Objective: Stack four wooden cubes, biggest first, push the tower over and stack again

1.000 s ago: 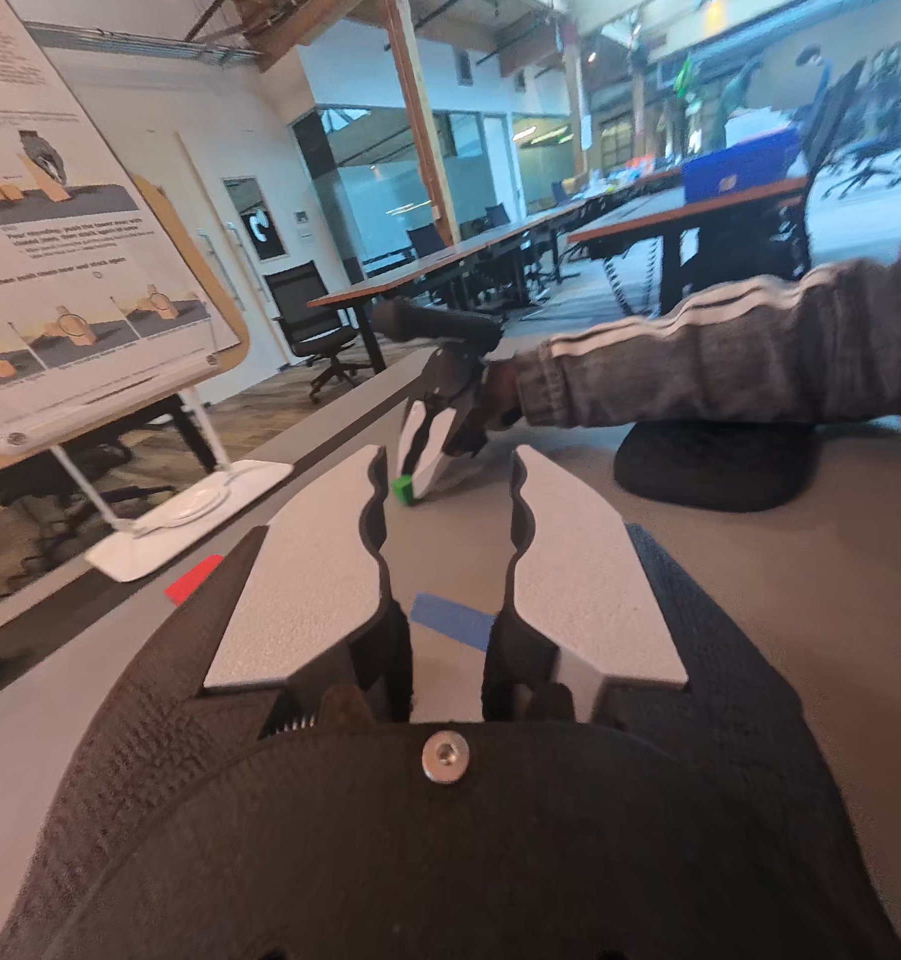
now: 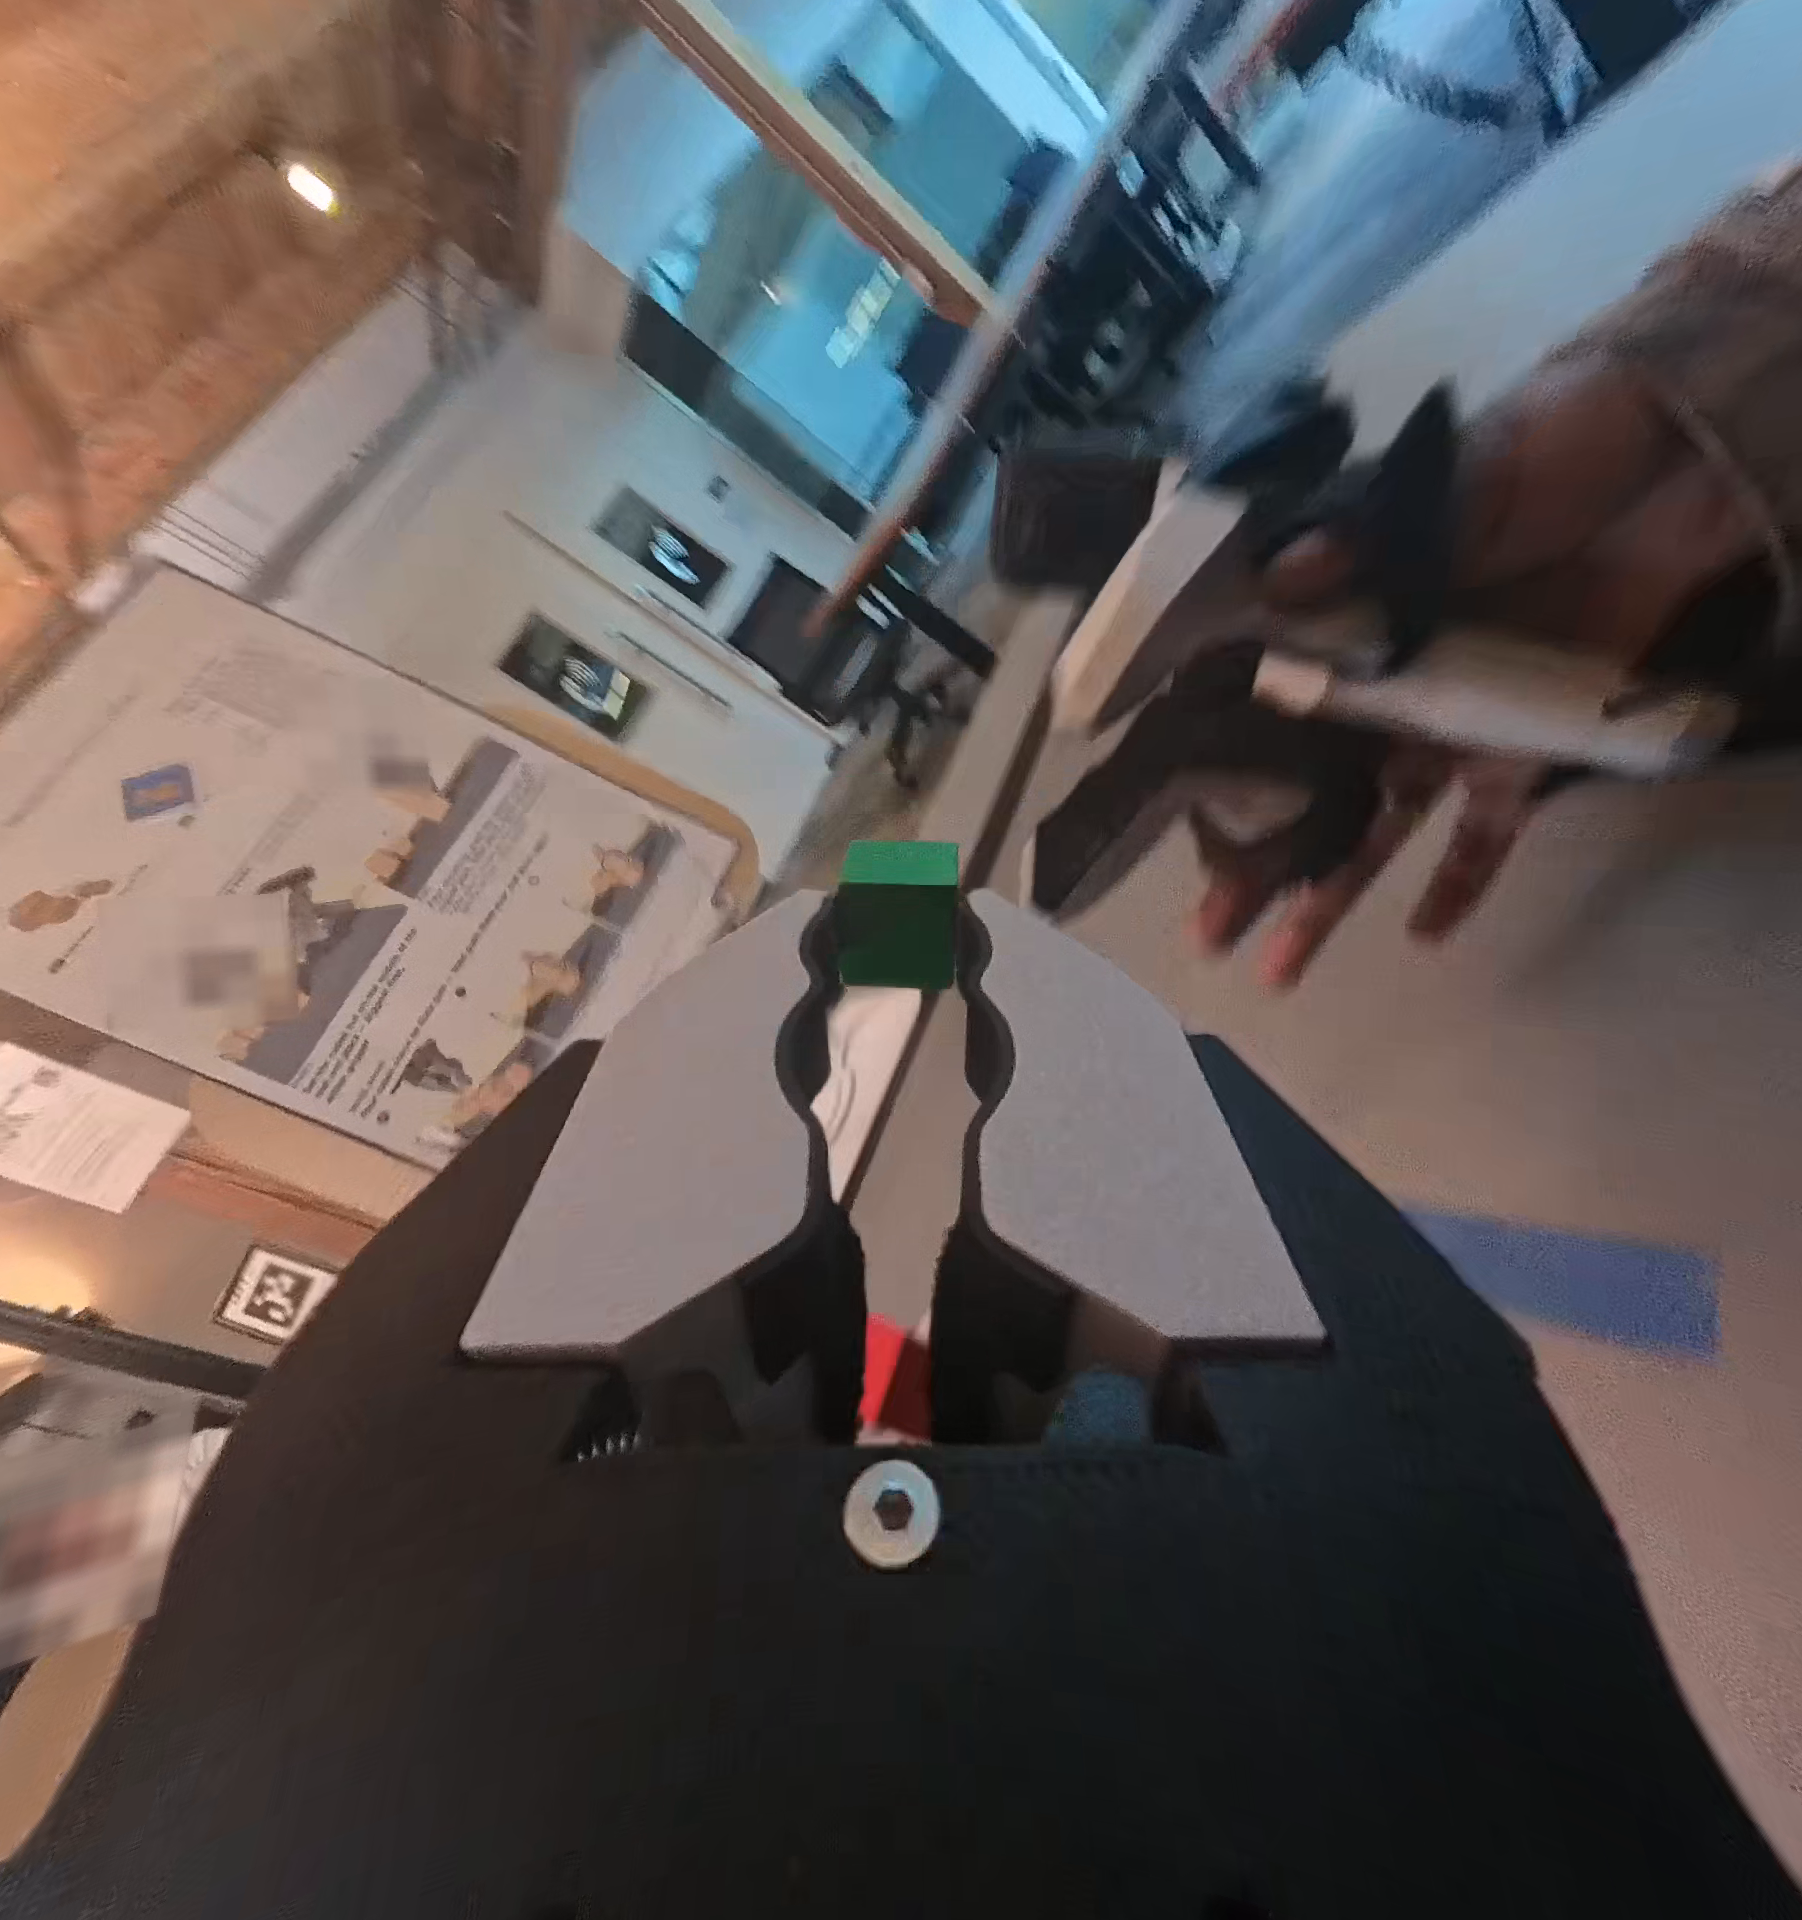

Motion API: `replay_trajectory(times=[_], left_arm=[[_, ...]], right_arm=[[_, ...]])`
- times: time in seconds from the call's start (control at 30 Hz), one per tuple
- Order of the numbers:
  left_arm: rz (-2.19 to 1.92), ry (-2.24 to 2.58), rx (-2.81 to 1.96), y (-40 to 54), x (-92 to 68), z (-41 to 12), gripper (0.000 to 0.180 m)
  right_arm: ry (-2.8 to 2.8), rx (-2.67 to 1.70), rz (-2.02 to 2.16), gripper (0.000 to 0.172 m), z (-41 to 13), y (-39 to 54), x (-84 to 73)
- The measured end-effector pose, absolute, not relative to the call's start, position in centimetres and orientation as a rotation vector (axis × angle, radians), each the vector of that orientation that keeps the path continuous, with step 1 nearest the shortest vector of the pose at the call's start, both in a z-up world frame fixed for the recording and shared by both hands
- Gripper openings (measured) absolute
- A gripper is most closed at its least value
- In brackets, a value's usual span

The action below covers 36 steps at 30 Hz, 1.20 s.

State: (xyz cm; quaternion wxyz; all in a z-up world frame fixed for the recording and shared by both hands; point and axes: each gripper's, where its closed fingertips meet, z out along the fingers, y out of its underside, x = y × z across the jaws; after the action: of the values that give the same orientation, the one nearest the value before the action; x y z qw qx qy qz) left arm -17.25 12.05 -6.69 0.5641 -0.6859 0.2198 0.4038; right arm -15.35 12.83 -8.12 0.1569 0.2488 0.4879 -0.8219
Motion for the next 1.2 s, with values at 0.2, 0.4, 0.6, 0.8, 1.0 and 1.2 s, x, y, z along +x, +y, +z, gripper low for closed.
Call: replay_trajectory(times=[0.2,0.4,0.6,0.8,1.0,1.2], left_arm=[[0.537,0.647,-2.475,6.2,-24.6,-8.7,0.022],[0.189,0.657,-2.901,5.2,-27.4,-10.8,0.022],[0.086,0.627,-3.007,6.9,-28.0,-12.3,0.022],[0.067,0.595,-3.033,7.5,-28.2,-13.3,0.022],[0.04,0.56,-3.073,6.8,-28.2,-14.1,0.021],[0.036,0.538,-3.059,7.0,-28.2,-14.0,0.021]], right_arm=[[2.247,0.703,-2.484,0.096,-10.4,14.5,-17.3],[2.571,0.645,-2.465,0.116,-12.4,14.0,-17.8],[2.63,0.653,-2.44,0.115,-12.8,14.1,-17.8],[2.655,0.649,-2.436,0.113,-12.8,14.1,-17.7],[2.639,0.636,-2.466,0.111,-12.5,14.1,-17.6],[2.643,0.627,-2.468,0.11,-12.5,14.1,-17.6]])
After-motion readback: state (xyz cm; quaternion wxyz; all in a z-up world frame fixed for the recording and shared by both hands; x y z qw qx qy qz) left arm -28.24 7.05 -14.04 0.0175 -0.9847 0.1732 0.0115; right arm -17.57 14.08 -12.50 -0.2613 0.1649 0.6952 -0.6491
